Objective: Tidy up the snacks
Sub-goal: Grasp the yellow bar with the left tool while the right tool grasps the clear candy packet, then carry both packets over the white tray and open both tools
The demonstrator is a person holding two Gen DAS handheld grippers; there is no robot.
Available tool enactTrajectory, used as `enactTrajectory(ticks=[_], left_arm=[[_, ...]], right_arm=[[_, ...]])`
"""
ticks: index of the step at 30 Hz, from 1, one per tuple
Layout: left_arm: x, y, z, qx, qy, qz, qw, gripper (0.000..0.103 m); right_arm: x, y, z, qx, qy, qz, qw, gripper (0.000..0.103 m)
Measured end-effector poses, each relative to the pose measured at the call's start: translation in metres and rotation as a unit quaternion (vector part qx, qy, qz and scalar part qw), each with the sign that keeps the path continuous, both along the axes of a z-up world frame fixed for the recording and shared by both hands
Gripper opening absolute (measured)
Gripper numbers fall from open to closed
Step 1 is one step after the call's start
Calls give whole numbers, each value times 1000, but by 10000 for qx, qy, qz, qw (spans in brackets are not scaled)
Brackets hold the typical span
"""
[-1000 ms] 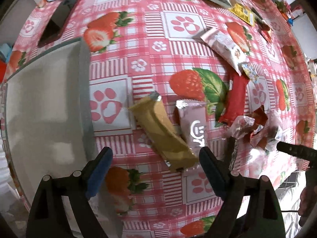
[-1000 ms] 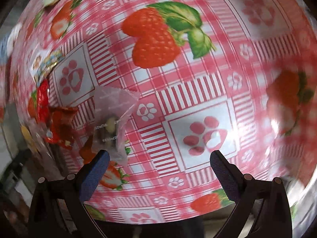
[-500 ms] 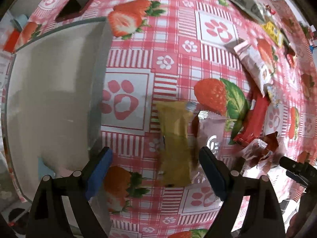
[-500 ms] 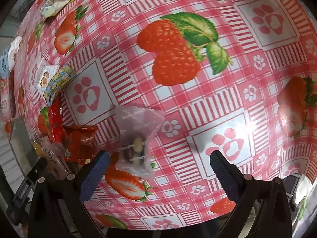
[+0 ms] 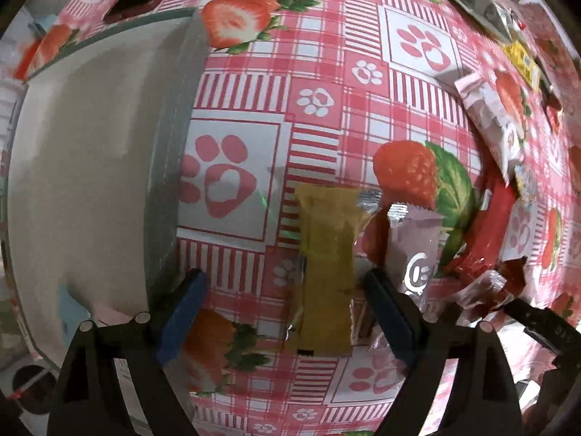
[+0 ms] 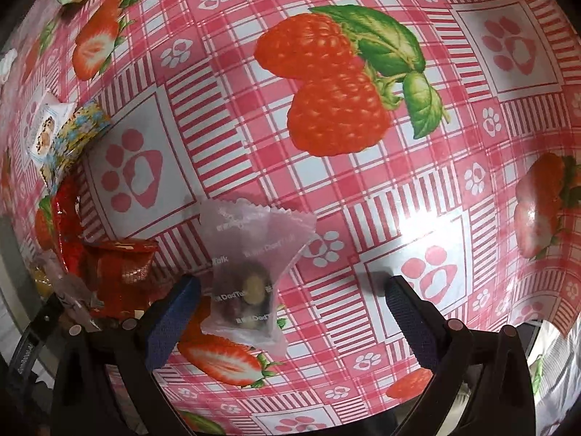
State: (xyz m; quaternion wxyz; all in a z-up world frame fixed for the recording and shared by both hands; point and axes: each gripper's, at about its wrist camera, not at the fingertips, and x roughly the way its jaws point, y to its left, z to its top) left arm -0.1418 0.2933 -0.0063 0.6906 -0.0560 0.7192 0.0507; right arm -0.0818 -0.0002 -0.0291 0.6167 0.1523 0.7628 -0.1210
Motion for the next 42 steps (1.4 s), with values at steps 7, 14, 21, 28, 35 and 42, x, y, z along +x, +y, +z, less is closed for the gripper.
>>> enactTrajectory(ticks=[7, 14, 21, 28, 35, 42], left_arm=[[14, -24, 4, 5, -38, -315, 9995, 75], [25, -72, 11, 25, -52, -942, 9955, 26], [-6, -71, 50, 168, -315, -1119, 9931, 26], [-17, -71, 104, 158, -659, -1206, 9904, 26], [-21, -69, 127, 144, -965, -1249, 9874, 26], [-7, -53, 125, 110, -1151, -1089, 9873, 26]], right_arm=[[15, 10, -5, 103, 176, 146, 9997, 103], [-5, 24, 17, -73, -314, 783, 9964, 49], [-13, 32, 33, 364, -598, 774, 9945, 29], [-16, 35, 57, 493, -781, 803, 9925, 30], [1, 51, 90, 530, -975, 933, 9894, 30], [6, 72, 106, 596, -1169, 1182, 9843, 30]])
